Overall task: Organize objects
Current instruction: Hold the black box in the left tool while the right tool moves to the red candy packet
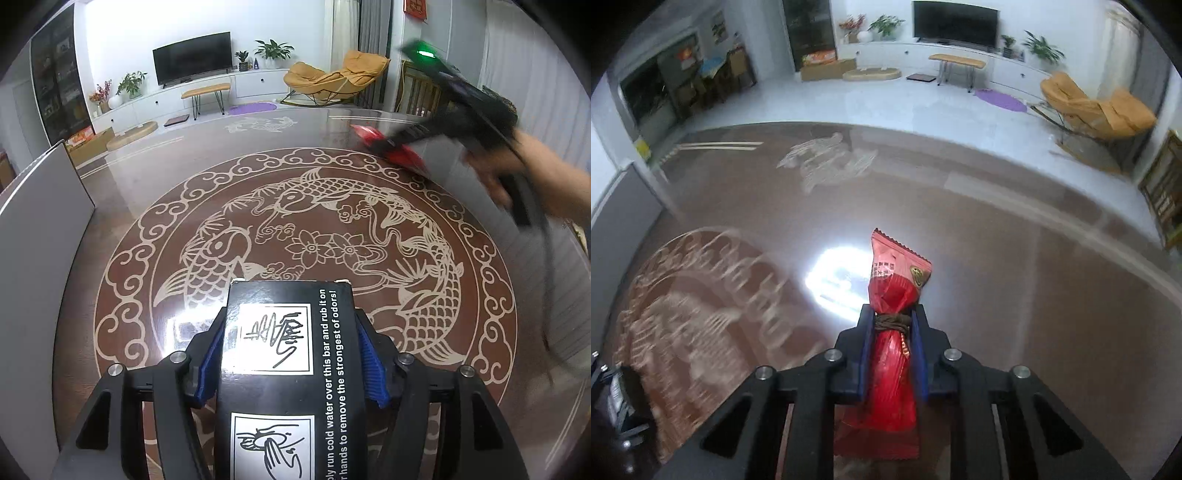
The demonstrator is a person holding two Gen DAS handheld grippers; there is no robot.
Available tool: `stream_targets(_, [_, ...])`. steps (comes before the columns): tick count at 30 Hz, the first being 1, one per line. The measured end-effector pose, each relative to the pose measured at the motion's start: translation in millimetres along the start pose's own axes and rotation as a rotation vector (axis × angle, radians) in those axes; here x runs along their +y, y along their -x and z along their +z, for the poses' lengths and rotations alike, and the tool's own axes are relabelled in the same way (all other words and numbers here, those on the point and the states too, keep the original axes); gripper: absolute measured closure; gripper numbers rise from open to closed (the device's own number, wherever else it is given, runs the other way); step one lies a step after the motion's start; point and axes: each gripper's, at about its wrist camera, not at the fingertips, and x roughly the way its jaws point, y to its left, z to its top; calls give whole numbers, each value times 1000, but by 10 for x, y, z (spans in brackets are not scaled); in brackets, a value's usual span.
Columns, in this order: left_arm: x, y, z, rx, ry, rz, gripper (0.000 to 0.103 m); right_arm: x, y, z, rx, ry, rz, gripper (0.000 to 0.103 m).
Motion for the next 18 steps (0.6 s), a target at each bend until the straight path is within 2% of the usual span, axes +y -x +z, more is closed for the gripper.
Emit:
stream_targets(3, [-1,12,-17,0,18,9,41,375,359,-612,-36,-18,-35,83])
stream_targets(5, [-16,92,-120,-5,61,1,41,669,645,-1108,-63,-64,-46,83])
stream_targets(8, [-111,268,-362,-3,48,5,41,1043,1026,-1755,-89,-113,-61,83])
stream_targets(10, [-174,421,-571,-3,42,5,41,1217,1209,-2079,-105,-139,-64,83])
stream_targets(12, [-211,546,-750,-2,45,17,35,1336,1352,-2306,-120,-158,-87,80])
stream_targets(13, [-220,575,-787,0,48,22,31,1379,1391,-2378,-125,-158,-99,77])
stream_targets(14, [-225,589,-825,6,53,29,21,1420,1405,-2421,-128,-148,-106,63])
stream_targets(15, [-219,583,-841,15,61,36,16,1434,1408,-2435,-125,-140,-106,47])
stream_targets(16, [-212,576,-840,20,66,40,14,1453,1393,-2437,-112,-131,-115,41])
stream_targets(18, [-215,530,-818,36,67,46,5,1481,1376,-2428,-103,-115,-121,29])
